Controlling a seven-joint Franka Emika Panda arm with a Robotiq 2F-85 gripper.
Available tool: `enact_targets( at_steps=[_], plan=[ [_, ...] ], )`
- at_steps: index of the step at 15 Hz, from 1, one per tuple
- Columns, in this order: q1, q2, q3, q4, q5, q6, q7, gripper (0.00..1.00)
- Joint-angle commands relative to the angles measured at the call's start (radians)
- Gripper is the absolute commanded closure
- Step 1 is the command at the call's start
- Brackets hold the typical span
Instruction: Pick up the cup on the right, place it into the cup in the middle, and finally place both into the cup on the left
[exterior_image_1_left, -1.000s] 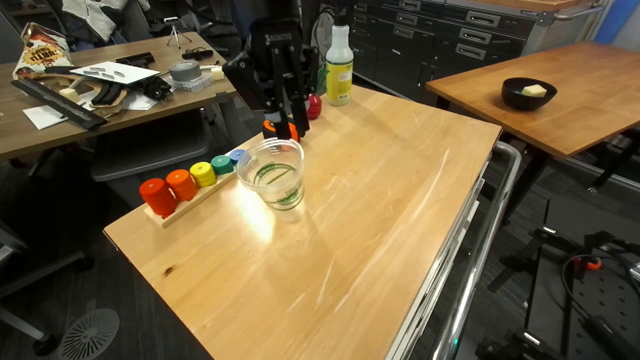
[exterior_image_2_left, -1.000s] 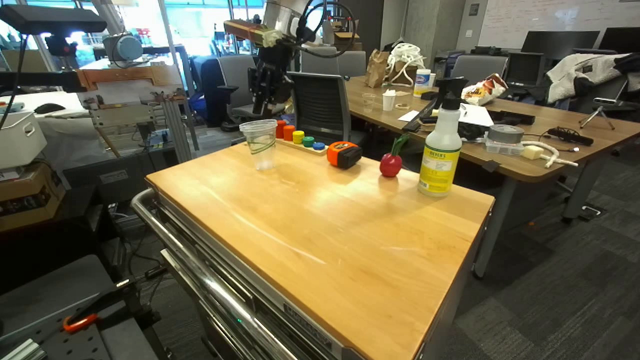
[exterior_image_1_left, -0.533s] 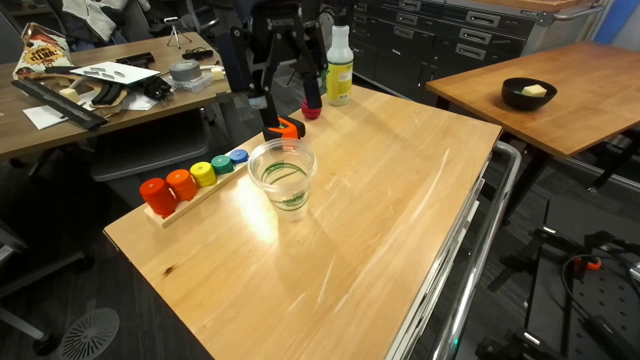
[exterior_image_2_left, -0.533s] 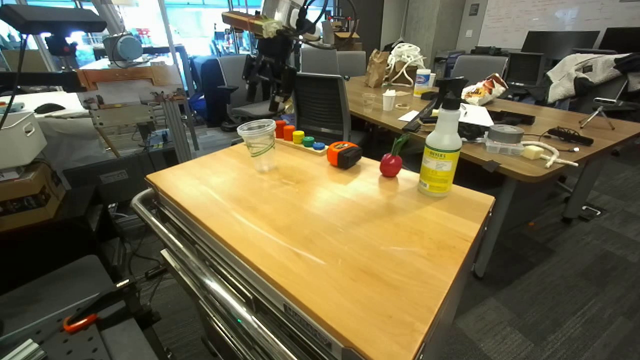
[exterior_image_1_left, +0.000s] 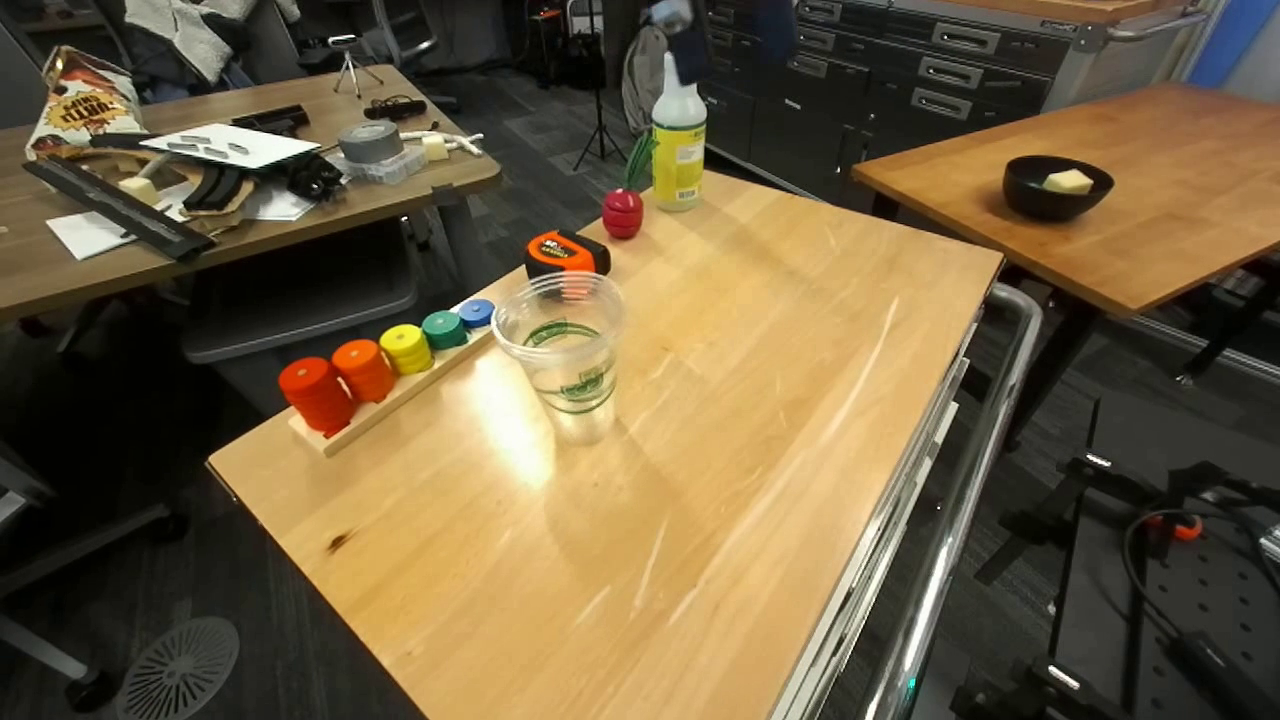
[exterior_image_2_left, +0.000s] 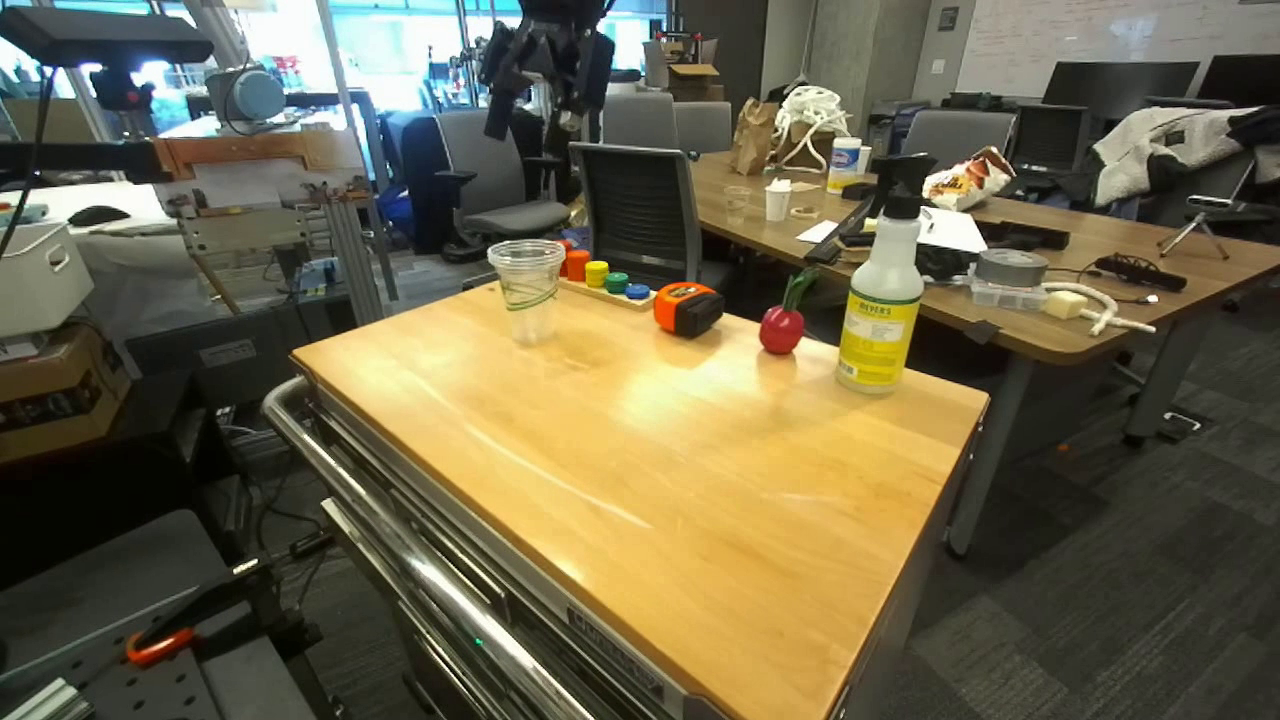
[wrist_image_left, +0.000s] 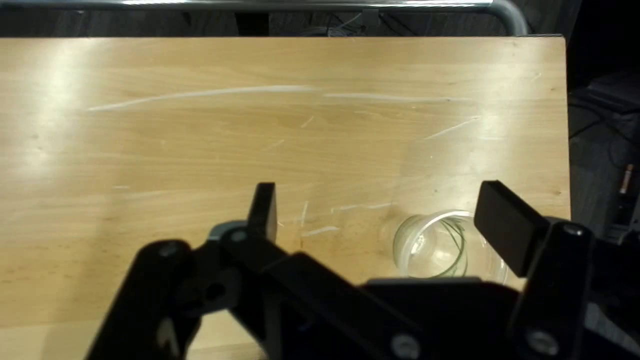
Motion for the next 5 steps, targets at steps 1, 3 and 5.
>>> enact_targets(
  at_steps=[1, 3, 5],
  plan=[
    [-0.054, -0.195, -0.041, -0.15, 0.002, -0.05, -0.013, 0.0],
    [-0.047, -0.118, -0.034, -0.075, 0.0, -0.049, -0.004, 0.0],
    [-0.061, -0.169, -0.044, -0.116, 0.0, -0.051, -0.008, 0.0]
  ],
)
